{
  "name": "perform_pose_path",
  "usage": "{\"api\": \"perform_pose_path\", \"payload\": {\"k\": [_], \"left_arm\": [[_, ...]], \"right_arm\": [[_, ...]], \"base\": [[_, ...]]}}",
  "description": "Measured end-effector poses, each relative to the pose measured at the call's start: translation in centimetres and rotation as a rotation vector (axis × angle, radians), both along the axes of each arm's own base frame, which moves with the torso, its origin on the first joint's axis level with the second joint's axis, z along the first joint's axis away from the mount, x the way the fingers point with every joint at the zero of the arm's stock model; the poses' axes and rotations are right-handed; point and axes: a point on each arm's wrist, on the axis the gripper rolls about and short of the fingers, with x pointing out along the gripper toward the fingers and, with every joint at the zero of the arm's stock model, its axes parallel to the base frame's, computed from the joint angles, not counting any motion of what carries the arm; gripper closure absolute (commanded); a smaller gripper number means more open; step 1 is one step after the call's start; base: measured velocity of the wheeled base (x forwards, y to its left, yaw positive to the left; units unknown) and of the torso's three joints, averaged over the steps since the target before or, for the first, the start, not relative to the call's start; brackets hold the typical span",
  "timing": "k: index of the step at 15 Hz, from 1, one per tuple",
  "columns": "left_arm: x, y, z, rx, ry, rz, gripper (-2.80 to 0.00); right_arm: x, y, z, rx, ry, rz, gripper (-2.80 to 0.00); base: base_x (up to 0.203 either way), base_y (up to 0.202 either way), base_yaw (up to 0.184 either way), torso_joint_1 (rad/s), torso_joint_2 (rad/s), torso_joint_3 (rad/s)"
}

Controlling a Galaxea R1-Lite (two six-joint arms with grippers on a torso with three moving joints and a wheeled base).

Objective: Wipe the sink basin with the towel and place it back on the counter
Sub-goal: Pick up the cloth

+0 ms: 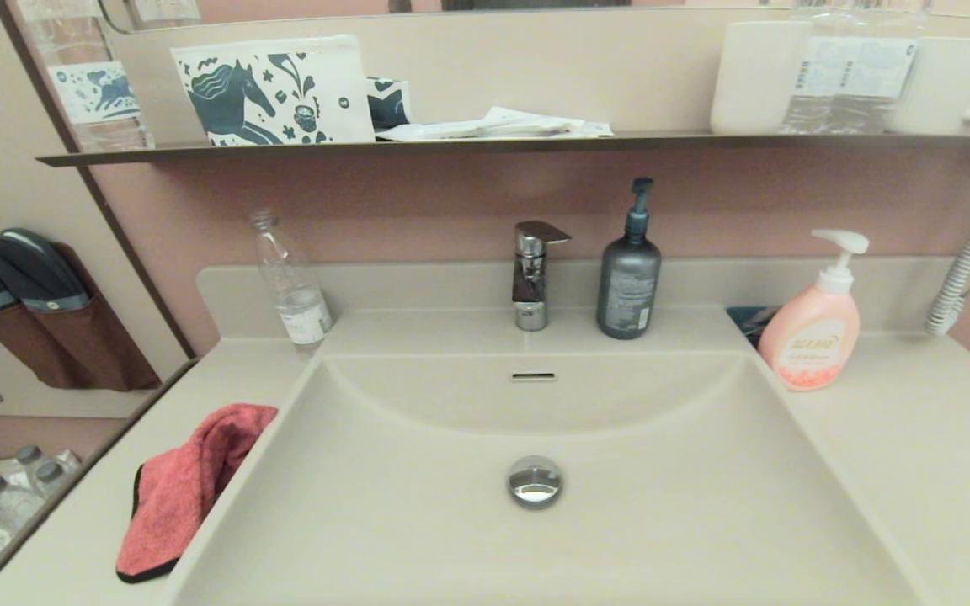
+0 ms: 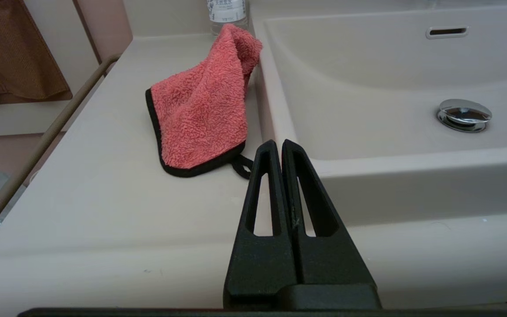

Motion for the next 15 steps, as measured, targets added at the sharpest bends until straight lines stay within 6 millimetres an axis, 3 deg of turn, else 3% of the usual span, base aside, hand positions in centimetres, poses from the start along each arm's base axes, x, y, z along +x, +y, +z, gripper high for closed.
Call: {"api": "perform_pose_path", "payload": {"k": [3, 6, 10, 15], "left_arm": [[0.0, 0.0, 0.0, 0.001, 0.0, 0.0, 0.0], [0.0, 0.0, 0.0, 0.001, 0.0, 0.0, 0.0], [0.0, 0.0, 0.0, 0.001, 0.0, 0.0, 0.0], [0.0, 0.0, 0.0, 0.001, 0.0, 0.0, 0.0]], "right_arm": [[-3.3, -0.1, -2.4, -0.007, -0.011, -0.007, 0.0], [-4.9, 0.1, -5.5, -0.011, 0.016, 0.023, 0.0], [-5.4, 0.3, -9.3, -0.016, 0.012, 0.097, 0.0], [-4.4, 0.4, -13.0, 0.053, 0.082, 0.168, 0.0]], "base": [[0.0, 0.0, 0.0, 0.0, 0.0, 0.0], [0.0, 0.0, 0.0, 0.0, 0.0, 0.0], [0.0, 0.0, 0.0, 0.0, 0.0, 0.0], [0.0, 0.0, 0.0, 0.0, 0.0, 0.0]]}}
